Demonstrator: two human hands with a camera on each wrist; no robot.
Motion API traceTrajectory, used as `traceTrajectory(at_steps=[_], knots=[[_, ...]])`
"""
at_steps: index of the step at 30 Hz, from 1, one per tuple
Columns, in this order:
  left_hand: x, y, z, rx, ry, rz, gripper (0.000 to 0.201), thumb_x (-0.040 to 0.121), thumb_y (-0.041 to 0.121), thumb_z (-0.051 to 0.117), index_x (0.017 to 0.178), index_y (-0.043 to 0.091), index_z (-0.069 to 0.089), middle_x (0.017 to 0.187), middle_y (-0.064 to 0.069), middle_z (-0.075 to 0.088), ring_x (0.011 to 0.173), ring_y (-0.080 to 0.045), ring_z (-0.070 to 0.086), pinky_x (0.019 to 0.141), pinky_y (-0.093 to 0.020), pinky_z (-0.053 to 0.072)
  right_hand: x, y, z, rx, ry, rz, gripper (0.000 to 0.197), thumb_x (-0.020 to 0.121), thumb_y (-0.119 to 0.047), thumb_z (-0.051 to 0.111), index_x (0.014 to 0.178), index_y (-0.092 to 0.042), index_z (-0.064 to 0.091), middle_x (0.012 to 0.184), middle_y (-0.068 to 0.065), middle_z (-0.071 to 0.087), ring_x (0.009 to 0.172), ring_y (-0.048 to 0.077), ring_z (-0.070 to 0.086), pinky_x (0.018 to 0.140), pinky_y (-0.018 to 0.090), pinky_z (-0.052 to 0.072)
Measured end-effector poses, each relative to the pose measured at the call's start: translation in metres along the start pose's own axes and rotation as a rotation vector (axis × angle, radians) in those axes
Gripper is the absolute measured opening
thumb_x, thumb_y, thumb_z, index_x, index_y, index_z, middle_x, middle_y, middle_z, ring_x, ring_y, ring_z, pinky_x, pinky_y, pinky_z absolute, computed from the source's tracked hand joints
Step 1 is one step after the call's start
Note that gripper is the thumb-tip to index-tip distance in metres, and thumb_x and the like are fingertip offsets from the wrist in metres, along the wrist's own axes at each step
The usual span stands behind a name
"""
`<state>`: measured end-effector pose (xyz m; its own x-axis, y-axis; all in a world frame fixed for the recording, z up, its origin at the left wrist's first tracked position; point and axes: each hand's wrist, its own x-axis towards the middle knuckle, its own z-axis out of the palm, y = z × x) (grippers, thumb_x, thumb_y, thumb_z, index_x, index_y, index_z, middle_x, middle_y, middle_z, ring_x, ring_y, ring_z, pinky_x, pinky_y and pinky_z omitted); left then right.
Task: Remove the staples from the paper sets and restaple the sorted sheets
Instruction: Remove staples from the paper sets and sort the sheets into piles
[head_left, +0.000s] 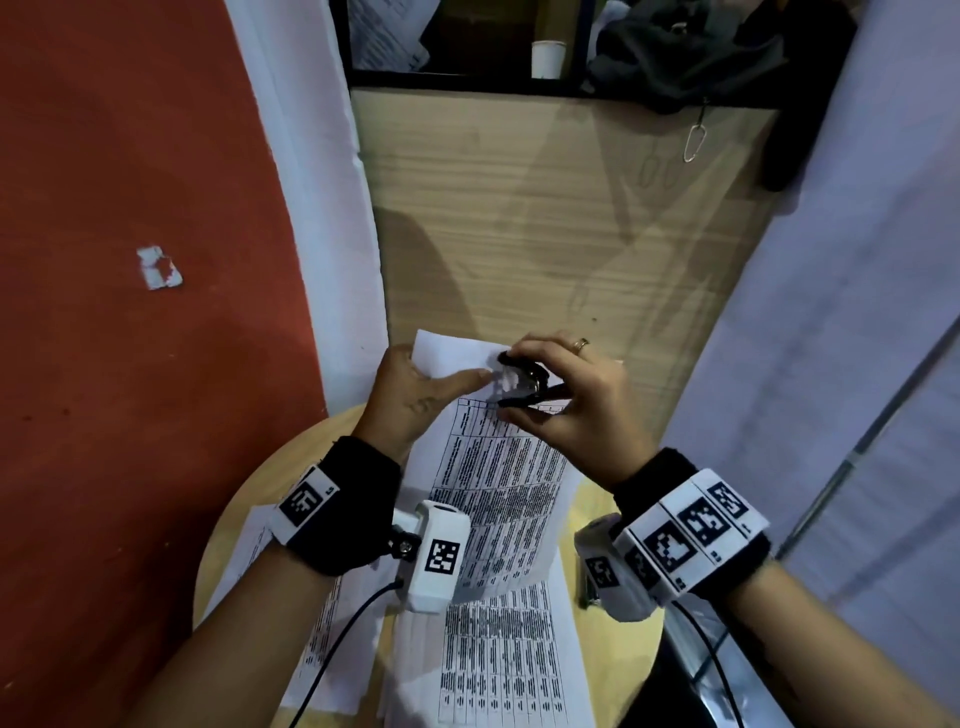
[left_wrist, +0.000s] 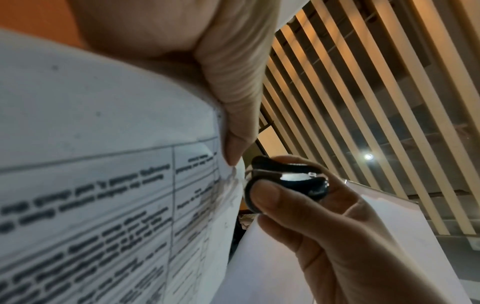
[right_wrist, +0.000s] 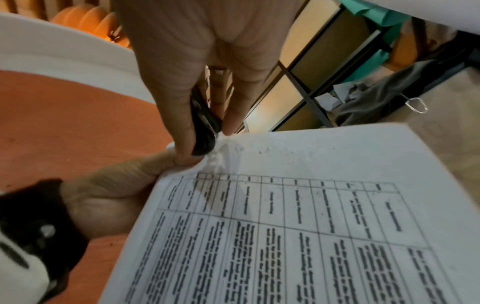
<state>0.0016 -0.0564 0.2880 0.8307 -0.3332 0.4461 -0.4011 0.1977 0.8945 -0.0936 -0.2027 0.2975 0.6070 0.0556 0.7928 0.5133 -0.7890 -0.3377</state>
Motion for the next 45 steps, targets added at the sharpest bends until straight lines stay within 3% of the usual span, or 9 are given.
traceTrajectory(at_steps=[3, 9, 14, 21, 26, 33, 39, 42, 45], knots=[[-0.002, 0.004, 0.002, -0.021, -0.017, -0.009, 0.027, 0.071, 0.0, 0.077, 0.093, -0.011, 0.067, 0.091, -0.023, 0.069, 0.079, -0.022, 0.064, 0.073, -0.031, 0.051, -0.001, 0.002, 0.002, -0.004, 0.001, -0.055, 0.043, 0.065, -0.01, 0.081, 0.105, -0.002, 0.066, 0.107, 0.009, 0.064, 0.092, 0.022, 0.063, 0.066, 0.037, 0.058], [-0.004, 0.012, 0.004, -0.014, -0.02, -0.015, 0.016, 0.07, -0.002, 0.076, 0.084, 0.004, 0.07, 0.072, 0.004, 0.071, 0.07, -0.011, 0.067, 0.068, -0.023, 0.053, 0.001, 0.003, 0.002, -0.007, -0.008, -0.081, 0.042, 0.067, -0.014, 0.079, 0.105, -0.002, 0.067, 0.106, 0.009, 0.065, 0.093, 0.024, 0.064, 0.066, 0.04, 0.057], [-0.007, 0.012, 0.009, -0.023, -0.011, -0.009, 0.02, 0.068, -0.002, 0.078, 0.082, 0.007, 0.068, 0.07, 0.008, 0.071, 0.07, -0.008, 0.067, 0.066, -0.018, 0.052, 0.001, 0.002, 0.001, -0.069, -0.009, -0.115, 0.04, 0.067, -0.015, 0.079, 0.103, -0.003, 0.067, 0.103, 0.01, 0.066, 0.088, 0.027, 0.064, 0.064, 0.043, 0.057], [-0.012, 0.017, 0.012, -0.088, -0.03, -0.068, 0.027, 0.064, 0.004, 0.082, 0.086, -0.004, 0.069, 0.09, -0.022, 0.07, 0.081, -0.025, 0.066, 0.081, -0.041, 0.053, 0.001, 0.002, -0.001, -0.117, -0.004, -0.153, 0.037, 0.068, -0.016, 0.077, 0.101, -0.002, 0.067, 0.1, 0.01, 0.067, 0.085, 0.029, 0.065, 0.064, 0.043, 0.056], [-0.014, 0.02, 0.011, -0.12, -0.039, -0.09, 0.034, 0.066, 0.004, 0.08, 0.094, -0.009, 0.067, 0.09, -0.019, 0.069, 0.083, -0.026, 0.066, 0.08, -0.04, 0.054, 0.002, 0.001, -0.002, -0.133, -0.002, -0.176, 0.034, 0.07, -0.016, 0.075, 0.099, -0.001, 0.067, 0.099, 0.011, 0.067, 0.08, 0.032, 0.065, 0.061, 0.045, 0.055], [-0.015, 0.02, 0.009, -0.122, -0.029, -0.149, 0.01, 0.073, -0.005, 0.073, 0.08, 0.0, 0.067, 0.078, -0.013, 0.067, 0.074, -0.023, 0.063, 0.064, -0.027, 0.053, 0.002, 0.0, 0.0, -0.196, -0.016, -0.204, 0.03, 0.073, -0.017, 0.073, 0.097, -0.002, 0.068, 0.096, 0.011, 0.067, 0.082, 0.03, 0.064, 0.059, 0.043, 0.055], [-0.013, 0.02, 0.007, -0.143, -0.036, -0.148, 0.022, 0.067, 0.001, 0.079, 0.085, -0.005, 0.066, 0.078, -0.013, 0.067, 0.072, -0.02, 0.064, 0.065, -0.027, 0.053, 0.003, -0.002, 0.001, -0.164, 0.009, -0.218, 0.026, 0.073, -0.014, 0.072, 0.096, -0.001, 0.068, 0.094, 0.011, 0.067, 0.08, 0.03, 0.064, 0.058, 0.042, 0.055], [-0.013, 0.02, 0.007, -0.14, -0.045, -0.16, 0.039, 0.056, 0.017, 0.083, 0.084, -0.004, 0.067, 0.08, -0.017, 0.066, 0.072, -0.023, 0.063, 0.068, -0.032, 0.052, 0.002, -0.001, 0.0, -0.143, 0.012, -0.215, 0.026, 0.072, -0.012, 0.073, 0.094, 0.0, 0.068, 0.092, 0.01, 0.067, 0.078, 0.03, 0.064, 0.057, 0.042, 0.054], [-0.015, 0.023, 0.007, -0.134, -0.056, -0.169, 0.023, 0.069, 0.003, 0.078, 0.088, -0.004, 0.066, 0.083, -0.017, 0.066, 0.078, -0.025, 0.063, 0.076, -0.039, 0.05, 0.002, -0.001, 0.001, -0.136, -0.002, -0.199, 0.024, 0.072, -0.014, 0.073, 0.092, -0.001, 0.068, 0.089, 0.009, 0.067, 0.076, 0.029, 0.064, 0.057, 0.042, 0.054]])
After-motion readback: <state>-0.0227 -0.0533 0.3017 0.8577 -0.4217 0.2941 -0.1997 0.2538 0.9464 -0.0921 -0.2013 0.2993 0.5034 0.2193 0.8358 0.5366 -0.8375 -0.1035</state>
